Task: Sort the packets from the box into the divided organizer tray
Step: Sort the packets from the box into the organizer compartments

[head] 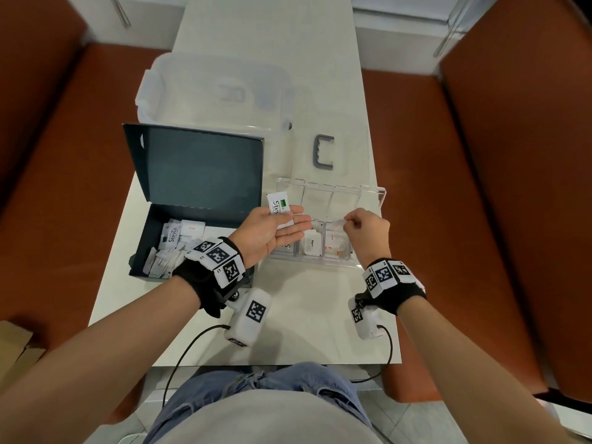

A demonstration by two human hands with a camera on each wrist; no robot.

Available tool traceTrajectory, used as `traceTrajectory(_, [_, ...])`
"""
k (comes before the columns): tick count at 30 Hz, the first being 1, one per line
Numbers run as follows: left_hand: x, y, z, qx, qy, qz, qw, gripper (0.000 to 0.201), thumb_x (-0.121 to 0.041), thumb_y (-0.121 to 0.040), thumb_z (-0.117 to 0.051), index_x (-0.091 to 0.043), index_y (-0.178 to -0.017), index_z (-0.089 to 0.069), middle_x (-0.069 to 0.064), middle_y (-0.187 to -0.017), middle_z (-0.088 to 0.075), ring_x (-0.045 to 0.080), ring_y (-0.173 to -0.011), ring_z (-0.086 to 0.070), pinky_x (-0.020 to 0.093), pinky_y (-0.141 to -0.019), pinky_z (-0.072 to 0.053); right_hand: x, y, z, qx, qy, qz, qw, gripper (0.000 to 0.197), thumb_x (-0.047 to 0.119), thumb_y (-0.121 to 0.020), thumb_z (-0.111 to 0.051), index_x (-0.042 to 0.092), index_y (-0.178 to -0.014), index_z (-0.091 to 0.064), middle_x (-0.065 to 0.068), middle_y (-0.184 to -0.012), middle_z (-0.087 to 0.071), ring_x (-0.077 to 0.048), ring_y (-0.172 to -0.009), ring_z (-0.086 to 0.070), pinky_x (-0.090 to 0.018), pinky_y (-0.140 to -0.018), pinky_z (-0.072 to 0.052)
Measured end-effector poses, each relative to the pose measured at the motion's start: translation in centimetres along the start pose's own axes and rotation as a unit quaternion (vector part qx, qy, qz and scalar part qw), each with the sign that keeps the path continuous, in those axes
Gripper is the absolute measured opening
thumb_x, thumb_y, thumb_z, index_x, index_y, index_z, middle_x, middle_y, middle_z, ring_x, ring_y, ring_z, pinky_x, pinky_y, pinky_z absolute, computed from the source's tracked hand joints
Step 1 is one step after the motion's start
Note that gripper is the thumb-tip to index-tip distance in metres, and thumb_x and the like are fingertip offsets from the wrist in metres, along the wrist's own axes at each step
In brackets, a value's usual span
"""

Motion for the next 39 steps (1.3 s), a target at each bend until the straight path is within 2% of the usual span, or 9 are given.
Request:
traceTrajectory(3, [0.0,0.0,0.1,-0.002,0.004,-0.001,1.0,0.031,-0.004,-0.102,-0.039,0.006,-0.13,-0.051,0.022,-0.124,-0.062,0.028,-0.113,-0.063,0.032,-0.093,-0.053,-0.1,0.2,0.4,-0.022,0.012,0.014,1.0,0.017,0.0,-0.086,-0.053,-0.002,-0.095,-0.067,-0.014,-0.092,-0.066,-0.021,-0.08,-0.055,-0.016,-0.063,-0.03])
traceTrajectory(7, [0.0,-0.1,0.2,-0.003,0.007,0.004,1.0,0.031,-0.004,-0.102,-0.04,0.005,-0.129,-0.052,0.021,-0.123,-0.064,0.027,-0.112,-0.064,0.033,-0.094,-0.053,0.2,0.4,-0.1,0.02,0.06,0.031,0.998,0.016,0.001,-0.088,-0.051,-0.004,-0.095,-0.064,-0.017,-0.092,-0.062,-0.029,-0.083,-0.056,-0.037,-0.072,-0.046])
traceTrajectory(9, [0.1,-0.1,0.3,-0.004,0.007,0.005,1.0,0.03,-0.004,-0.102,-0.04,0.005,-0.128,-0.052,0.02,-0.122,-0.064,0.026,-0.111,-0.065,0.033,-0.093,-0.053,0.6,0.2,-0.6,0.041,0.078,0.042,0.995,0.017,0.0,-0.089,-0.05,-0.005,-0.097,-0.063,-0.019,-0.095,-0.06,-0.033,-0.085,-0.056,-0.041,-0.073,-0.047])
traceTrajectory(15, [0.3,-0.2,0.8,-0.001,0.007,0.012,1.0,0.029,-0.005,-0.103,-0.04,0.002,-0.126,-0.054,0.019,-0.12,-0.066,0.024,-0.107,-0.067,0.03,-0.089,-0.056,1.1,0.0,-1.2,0.064,0.15,0.05,0.985,0.021,0.004,-0.092,-0.047,-0.003,-0.105,-0.062,-0.018,-0.105,-0.057,-0.036,-0.089,-0.057,-0.044,-0.076,-0.05])
traceTrajectory(21, [0.1,-0.4,1.1,-0.001,0.011,0.013,1.0,0.029,-0.006,-0.102,-0.041,0.002,-0.127,-0.054,0.019,-0.118,-0.067,0.024,-0.106,-0.068,0.029,-0.085,-0.057,1.2,0.3,-1.6,0.065,0.203,0.054,0.975,0.021,0.003,-0.093,-0.045,-0.003,-0.106,-0.06,-0.019,-0.103,-0.054,-0.039,-0.082,-0.057,-0.044,-0.071,-0.049])
traceTrajectory(30, [0.1,-0.6,0.9,0.005,0.008,0.014,1.0,0.028,-0.006,-0.102,-0.041,0.001,-0.126,-0.055,0.018,-0.117,-0.067,0.022,-0.103,-0.069,0.028,-0.083,-0.058,1.6,-0.1,-2.4,0.085,0.256,0.084,0.959,0.016,0.002,-0.092,-0.046,-0.001,-0.103,-0.056,-0.017,-0.101,-0.055,-0.038,-0.082,-0.057,-0.039,-0.066,-0.046])
traceTrajectory(33, [0.2,-0.7,0.8,0.007,0.009,0.015,1.0,0.028,-0.006,-0.102,-0.041,0.001,-0.125,-0.056,0.017,-0.116,-0.068,0.021,-0.102,-0.069,0.027,-0.083,-0.058,1.7,0.0,-3.1,0.102,0.277,0.105,0.95,0.013,0.004,-0.092,-0.05,0.001,-0.104,-0.055,-0.015,-0.101,-0.057,-0.037,-0.084,-0.058,-0.039,-0.07,-0.045])
traceTrajectory(37, [0.3,-0.9,0.8,0.008,0.011,0.017,1.0,0.028,-0.007,-0.102,-0.041,0.0,-0.125,-0.056,0.017,-0.116,-0.068,0.02,-0.101,-0.07,0.027,-0.082,-0.058,1.7,-0.2,-3.7,0.105,0.306,0.13,0.937,0.013,0.005,-0.093,-0.051,0.005,-0.105,-0.057,-0.011,-0.104,-0.058,-0.031,-0.092,-0.055,-0.036,-0.084,-0.039])
traceTrajectory(39, [0.3,-0.9,0.8,0.004,0.016,0.02,1.0,0.028,-0.01,-0.102,-0.043,0.0,-0.125,-0.056,0.018,-0.116,-0.068,0.021,-0.101,-0.07,0.028,-0.083,-0.058,1.6,-0.1,-3.8,0.108,0.313,0.134,0.934,0.014,0.003,-0.093,-0.051,0.006,-0.105,-0.058,-0.01,-0.106,-0.056,-0.03,-0.096,-0.054,-0.037,-0.087,-0.038])
Point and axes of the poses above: each hand's wrist, its own y-axis away from the middle knuckle, its own z-axis out of the back of the hand, x = y × z, the point moved 6 cm from there along -y, towards the middle knuckle
